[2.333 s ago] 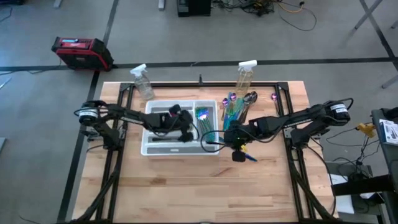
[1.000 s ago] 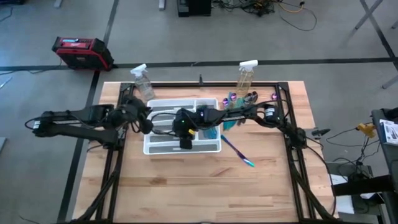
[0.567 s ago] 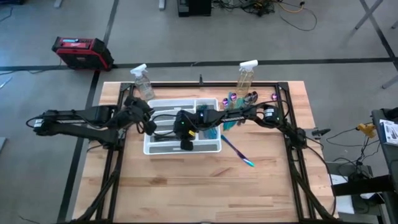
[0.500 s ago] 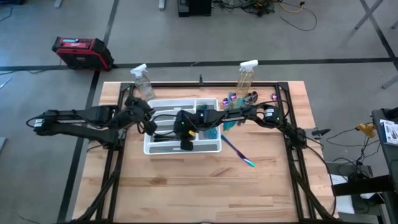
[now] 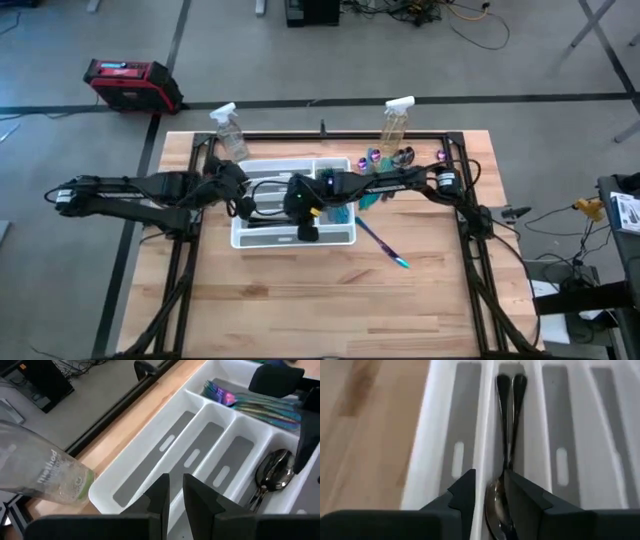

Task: Sort silverware
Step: Put the black spoon with the other black spoon on the silverware tray

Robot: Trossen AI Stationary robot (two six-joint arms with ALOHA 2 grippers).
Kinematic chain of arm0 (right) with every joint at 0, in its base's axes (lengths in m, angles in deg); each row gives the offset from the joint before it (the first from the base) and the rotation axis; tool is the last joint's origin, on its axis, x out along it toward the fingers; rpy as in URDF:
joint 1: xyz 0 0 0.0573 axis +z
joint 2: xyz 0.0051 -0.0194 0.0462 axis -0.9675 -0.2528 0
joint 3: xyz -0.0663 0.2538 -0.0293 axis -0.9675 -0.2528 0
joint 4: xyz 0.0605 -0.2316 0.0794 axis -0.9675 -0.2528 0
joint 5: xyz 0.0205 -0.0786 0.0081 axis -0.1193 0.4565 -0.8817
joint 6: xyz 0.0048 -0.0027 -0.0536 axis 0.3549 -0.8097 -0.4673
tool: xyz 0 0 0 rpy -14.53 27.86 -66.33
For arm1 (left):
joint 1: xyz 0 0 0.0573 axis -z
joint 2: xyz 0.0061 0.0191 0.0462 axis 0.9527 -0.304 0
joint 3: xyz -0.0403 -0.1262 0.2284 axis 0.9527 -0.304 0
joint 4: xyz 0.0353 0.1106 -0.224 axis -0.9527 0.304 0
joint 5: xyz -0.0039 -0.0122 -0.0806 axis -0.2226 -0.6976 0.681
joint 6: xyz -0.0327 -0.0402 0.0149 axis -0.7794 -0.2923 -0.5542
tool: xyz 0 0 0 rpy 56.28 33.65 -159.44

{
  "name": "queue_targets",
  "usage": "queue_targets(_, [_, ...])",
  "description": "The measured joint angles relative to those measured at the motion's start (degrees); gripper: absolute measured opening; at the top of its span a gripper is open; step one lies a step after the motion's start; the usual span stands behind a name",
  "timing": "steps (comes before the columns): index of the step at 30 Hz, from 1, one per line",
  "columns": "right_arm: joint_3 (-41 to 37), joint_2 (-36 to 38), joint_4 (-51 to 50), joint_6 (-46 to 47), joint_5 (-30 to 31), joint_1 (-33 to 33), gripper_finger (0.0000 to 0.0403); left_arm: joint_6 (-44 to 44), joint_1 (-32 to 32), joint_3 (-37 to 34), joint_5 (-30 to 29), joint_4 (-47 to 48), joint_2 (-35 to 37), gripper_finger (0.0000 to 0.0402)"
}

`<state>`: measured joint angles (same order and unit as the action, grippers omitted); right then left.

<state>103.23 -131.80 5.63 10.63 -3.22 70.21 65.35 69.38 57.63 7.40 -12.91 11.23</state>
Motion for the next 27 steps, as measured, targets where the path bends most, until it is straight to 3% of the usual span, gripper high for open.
queue_targets(8, [-1.6,-2.2,-4.6,0.8,3.2,-0.2,0.0006,-2.8,0.0,-6.7,3.9,-7.3,-1.1,0.0039])
queue_targets(12, [-1.6,-1.2,-8.7,1.1,7.2,0.4,0.0006,-4.7,0.0,-7.9,4.4,-8.1,-2.2,0.0039])
queue_targets(19, [-1.7,3.5,-10.6,1.2,7.3,2.1,0.0002,-4.9,0.0,-10.0,4.4,-14.7,-5.8,0.0039])
queue_targets(27, [-5.9,9.2,-9.6,1.1,9.4,2.2,0.0000,-6.2,0.0,-10.3,6.8,-15.6,-15.5,0.0039])
